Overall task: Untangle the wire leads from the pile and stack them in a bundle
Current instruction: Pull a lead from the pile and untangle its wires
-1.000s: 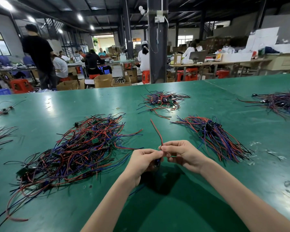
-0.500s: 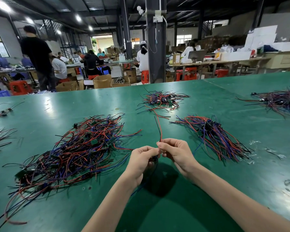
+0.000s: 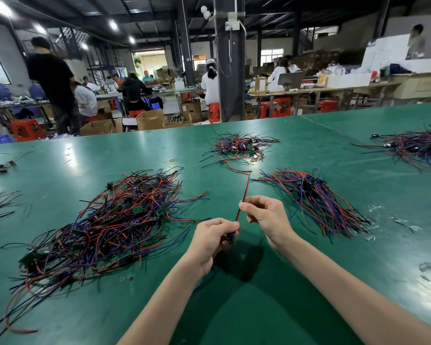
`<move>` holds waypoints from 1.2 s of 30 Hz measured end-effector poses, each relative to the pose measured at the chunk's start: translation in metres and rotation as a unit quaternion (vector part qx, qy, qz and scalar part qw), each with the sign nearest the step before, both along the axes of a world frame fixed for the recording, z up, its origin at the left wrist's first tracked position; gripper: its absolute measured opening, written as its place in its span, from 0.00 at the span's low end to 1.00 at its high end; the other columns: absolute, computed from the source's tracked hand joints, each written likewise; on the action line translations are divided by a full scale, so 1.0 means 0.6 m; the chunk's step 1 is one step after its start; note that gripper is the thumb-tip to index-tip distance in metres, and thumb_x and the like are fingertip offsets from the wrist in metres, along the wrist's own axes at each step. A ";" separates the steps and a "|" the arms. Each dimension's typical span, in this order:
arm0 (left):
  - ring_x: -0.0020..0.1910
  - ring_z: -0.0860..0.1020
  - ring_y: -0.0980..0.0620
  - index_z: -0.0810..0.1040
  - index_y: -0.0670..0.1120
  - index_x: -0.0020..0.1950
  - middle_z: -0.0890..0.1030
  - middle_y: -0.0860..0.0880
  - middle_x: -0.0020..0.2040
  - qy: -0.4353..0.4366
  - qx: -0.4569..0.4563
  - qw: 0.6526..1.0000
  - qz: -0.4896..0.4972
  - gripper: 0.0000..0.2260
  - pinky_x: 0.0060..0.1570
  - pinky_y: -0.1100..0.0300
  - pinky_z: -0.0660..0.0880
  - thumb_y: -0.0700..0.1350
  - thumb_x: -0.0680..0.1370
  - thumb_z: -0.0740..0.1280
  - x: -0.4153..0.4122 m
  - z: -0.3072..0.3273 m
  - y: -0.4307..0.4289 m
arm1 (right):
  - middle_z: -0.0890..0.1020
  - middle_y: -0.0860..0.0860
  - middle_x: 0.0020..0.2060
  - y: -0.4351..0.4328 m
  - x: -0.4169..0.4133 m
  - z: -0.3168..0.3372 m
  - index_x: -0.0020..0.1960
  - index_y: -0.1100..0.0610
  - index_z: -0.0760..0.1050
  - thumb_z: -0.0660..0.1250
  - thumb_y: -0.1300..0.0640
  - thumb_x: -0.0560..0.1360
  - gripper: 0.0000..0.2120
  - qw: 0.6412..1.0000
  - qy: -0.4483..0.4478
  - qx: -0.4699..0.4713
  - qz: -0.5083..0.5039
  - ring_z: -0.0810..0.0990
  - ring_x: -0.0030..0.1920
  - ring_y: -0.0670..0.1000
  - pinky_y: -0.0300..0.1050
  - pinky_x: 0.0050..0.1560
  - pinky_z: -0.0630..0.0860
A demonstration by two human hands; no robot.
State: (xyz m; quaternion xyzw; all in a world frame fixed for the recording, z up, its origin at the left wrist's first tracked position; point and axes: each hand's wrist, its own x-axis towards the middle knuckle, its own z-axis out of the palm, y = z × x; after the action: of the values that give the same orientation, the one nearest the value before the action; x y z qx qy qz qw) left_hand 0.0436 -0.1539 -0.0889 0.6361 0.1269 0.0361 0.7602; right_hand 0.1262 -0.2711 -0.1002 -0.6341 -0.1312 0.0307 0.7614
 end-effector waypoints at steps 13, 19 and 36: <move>0.28 0.76 0.56 0.82 0.44 0.28 0.80 0.48 0.29 0.015 0.038 0.997 -0.058 0.13 0.30 0.68 0.71 0.35 0.73 0.68 -0.006 -0.002 -0.008 | 0.75 0.44 0.22 -0.028 0.053 -0.004 0.35 0.57 0.78 0.73 0.63 0.70 0.07 0.994 -0.026 -0.063 -0.089 0.69 0.23 0.44 0.36 0.27 0.69; 0.30 0.75 0.53 0.82 0.45 0.28 0.80 0.44 0.32 0.002 0.104 0.991 -0.087 0.14 0.34 0.65 0.71 0.35 0.73 0.69 -0.007 0.000 -0.012 | 0.75 0.48 0.23 -0.035 0.059 0.004 0.34 0.57 0.79 0.73 0.63 0.71 0.08 0.991 -0.027 -0.062 -0.117 0.69 0.23 0.45 0.36 0.27 0.70; 0.30 0.74 0.55 0.81 0.44 0.28 0.79 0.48 0.28 -0.044 0.108 0.993 0.021 0.13 0.33 0.70 0.71 0.34 0.72 0.69 -0.009 0.002 -0.004 | 0.77 0.52 0.35 -0.032 0.022 0.006 0.43 0.62 0.77 0.70 0.62 0.73 0.03 0.985 0.149 -0.032 0.085 0.73 0.30 0.46 0.36 0.29 0.74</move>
State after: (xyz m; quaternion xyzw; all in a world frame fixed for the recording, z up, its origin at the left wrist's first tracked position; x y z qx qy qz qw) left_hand 0.0382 -0.1565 -0.0876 0.7097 0.1021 0.0937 0.6907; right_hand 0.1397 -0.2901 -0.0965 -0.6332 -0.0684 0.1939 0.7461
